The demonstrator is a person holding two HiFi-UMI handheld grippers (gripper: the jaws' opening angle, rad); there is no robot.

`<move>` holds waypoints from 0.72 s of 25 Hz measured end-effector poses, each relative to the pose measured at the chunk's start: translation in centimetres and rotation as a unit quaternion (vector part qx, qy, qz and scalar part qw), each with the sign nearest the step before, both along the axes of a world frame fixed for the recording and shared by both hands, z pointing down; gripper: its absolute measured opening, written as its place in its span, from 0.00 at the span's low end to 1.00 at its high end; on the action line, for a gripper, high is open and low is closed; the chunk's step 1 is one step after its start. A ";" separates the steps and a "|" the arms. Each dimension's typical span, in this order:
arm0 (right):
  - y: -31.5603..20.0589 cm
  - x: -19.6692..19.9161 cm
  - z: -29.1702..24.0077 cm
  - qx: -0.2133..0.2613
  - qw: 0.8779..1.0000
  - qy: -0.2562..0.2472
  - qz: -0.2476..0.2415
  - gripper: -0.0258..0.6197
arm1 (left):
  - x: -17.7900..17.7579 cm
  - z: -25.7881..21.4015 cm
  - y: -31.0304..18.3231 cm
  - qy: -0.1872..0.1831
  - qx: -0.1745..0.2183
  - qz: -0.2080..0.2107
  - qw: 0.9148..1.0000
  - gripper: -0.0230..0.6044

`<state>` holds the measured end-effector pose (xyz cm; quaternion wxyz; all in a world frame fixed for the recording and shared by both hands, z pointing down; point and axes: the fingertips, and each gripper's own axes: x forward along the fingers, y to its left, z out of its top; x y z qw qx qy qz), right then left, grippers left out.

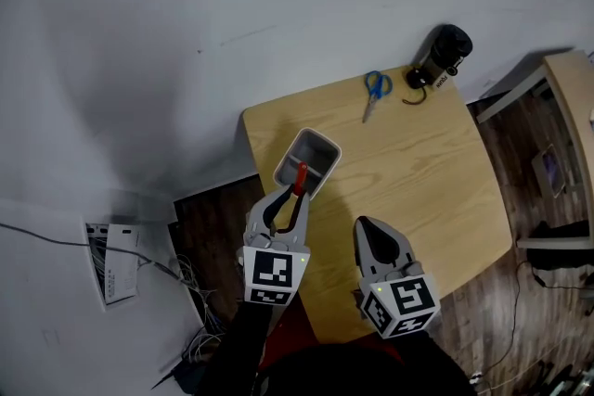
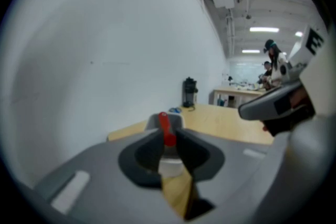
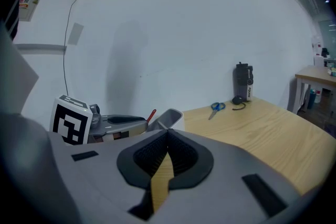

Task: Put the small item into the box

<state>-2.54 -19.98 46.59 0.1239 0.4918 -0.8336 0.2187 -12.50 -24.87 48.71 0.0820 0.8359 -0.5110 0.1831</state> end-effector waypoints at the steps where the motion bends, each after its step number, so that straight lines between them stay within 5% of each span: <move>1: 0.1 0.0 0.2 -0.002 1.000 0.001 0.005 0.05 | 0.1 0.3 -0.1 -0.002 -0.002 0.005 1.000 0.15; 18: -1.3 -1.3 2.0 -0.022 0.999 0.022 0.034 0.05 | 0.5 3.6 -1.7 -0.031 -0.045 0.045 0.997 0.15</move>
